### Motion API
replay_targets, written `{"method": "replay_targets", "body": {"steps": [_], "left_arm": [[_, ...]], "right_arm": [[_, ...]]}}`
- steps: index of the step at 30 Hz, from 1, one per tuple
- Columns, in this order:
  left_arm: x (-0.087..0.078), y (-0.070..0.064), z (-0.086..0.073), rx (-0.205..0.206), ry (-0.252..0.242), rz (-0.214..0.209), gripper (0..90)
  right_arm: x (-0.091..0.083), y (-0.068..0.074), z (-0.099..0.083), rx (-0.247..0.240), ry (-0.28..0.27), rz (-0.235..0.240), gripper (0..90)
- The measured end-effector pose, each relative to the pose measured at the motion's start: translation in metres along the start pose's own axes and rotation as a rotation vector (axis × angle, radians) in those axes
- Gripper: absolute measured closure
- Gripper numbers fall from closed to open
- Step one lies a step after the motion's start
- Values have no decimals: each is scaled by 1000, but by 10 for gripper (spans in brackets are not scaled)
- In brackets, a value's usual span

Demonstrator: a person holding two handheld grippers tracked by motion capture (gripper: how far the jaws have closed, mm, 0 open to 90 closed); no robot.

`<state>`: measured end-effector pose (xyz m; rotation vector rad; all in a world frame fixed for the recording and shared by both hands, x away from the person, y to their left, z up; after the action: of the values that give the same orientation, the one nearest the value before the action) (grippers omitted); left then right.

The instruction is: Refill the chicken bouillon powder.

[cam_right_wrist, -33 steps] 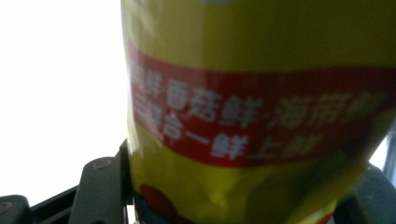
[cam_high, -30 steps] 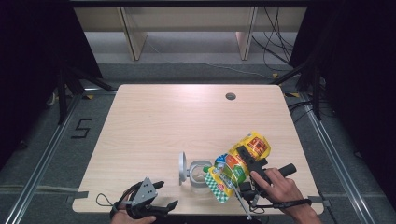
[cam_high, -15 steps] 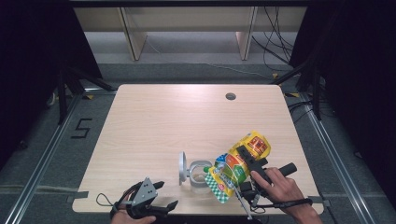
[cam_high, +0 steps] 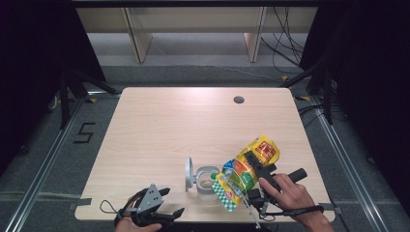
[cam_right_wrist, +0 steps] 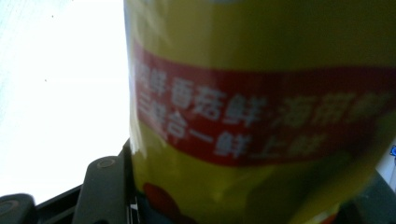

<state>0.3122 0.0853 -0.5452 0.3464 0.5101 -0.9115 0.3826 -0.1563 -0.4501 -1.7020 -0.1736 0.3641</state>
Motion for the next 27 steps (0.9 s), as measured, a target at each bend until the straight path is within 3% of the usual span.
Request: {"method": "replay_targets", "body": {"steps": [2,5,7,10,11,15,18,19,20,21,22,27], "left_arm": [[0,0,0,0,0,0,207],[1,0,0,-2,-11,4,207],[0,3,-2,20,21,15,207],[0,5,-2,49,15,11,207],[1,2,-1,2,2,12,207],[1,7,-4,60,26,23,207],[2,6,-3,50,17,25,207],[1,6,-4,65,30,19,207],[1,6,-4,63,29,19,207],[1,6,-4,62,26,20,208],[1,7,-4,62,25,24,208],[1,6,-3,43,17,25,208]], "right_arm": [[1,-2,2,-29,-15,0,405],[1,-2,1,-18,-8,0,405],[0,0,0,-1,2,1,405],[0,-1,0,-18,-4,-4,405],[0,-1,0,-17,-3,-4,405],[-1,-3,2,-33,-12,-18,405],[-1,-7,3,-44,-16,-32,405],[-4,5,-4,35,41,18,405],[-4,3,-3,8,28,12,405],[-4,1,-3,14,28,5,405],[-2,-6,2,-58,-14,-5,405],[-3,-5,1,-37,-7,1,405]]}}
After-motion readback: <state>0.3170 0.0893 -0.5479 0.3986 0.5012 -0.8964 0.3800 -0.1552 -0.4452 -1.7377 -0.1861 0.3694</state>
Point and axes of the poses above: each handheld gripper's, and its own axes: x roughly forward along the jaws, z roughly out of its top, y roughly to its left, the point moved 10 cm from there along x, roughly forward along the jaws, and after that the axes turned 9 degrees about x, right-handed, at the moved point
